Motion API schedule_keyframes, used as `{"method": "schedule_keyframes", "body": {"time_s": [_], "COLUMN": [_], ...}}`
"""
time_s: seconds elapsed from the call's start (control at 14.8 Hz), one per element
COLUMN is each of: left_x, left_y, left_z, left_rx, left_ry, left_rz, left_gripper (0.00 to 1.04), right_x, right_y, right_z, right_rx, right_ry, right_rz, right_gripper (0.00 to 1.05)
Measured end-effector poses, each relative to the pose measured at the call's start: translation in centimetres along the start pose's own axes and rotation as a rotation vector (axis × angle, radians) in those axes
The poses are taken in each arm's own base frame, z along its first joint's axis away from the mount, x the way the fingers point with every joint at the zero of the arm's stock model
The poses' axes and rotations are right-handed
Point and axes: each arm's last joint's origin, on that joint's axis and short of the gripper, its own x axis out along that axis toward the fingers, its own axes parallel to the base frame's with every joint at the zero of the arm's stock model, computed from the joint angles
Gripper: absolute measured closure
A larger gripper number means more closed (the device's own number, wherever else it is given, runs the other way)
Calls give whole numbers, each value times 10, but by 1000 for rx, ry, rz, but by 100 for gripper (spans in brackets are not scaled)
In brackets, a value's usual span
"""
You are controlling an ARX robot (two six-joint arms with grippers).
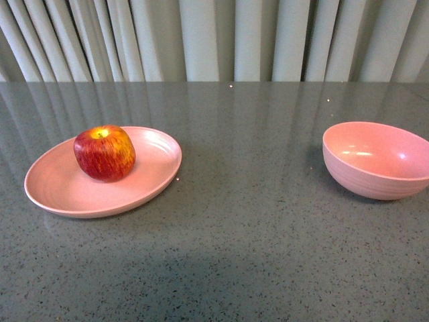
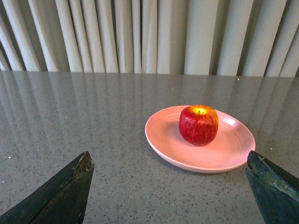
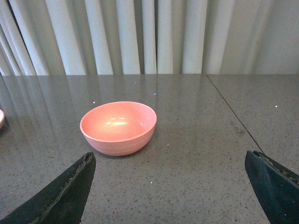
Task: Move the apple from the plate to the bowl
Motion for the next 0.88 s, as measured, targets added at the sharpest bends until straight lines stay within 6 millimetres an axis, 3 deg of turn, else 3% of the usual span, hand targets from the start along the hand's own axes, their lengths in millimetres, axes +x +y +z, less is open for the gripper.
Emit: {"method": "schedule_keyframes", "body": {"time_s": [0.88], "left_x": [0], "left_y": [0], "left_z": [0], "left_rx": [0], "left_ry": [0], "left_rz": [0], "left_gripper": [7], "right_x": [0], "right_y": [0], "right_z": [0], "right_rx": [0], "right_ry": [0], "right_rz": [0], "right_gripper": [7]}}
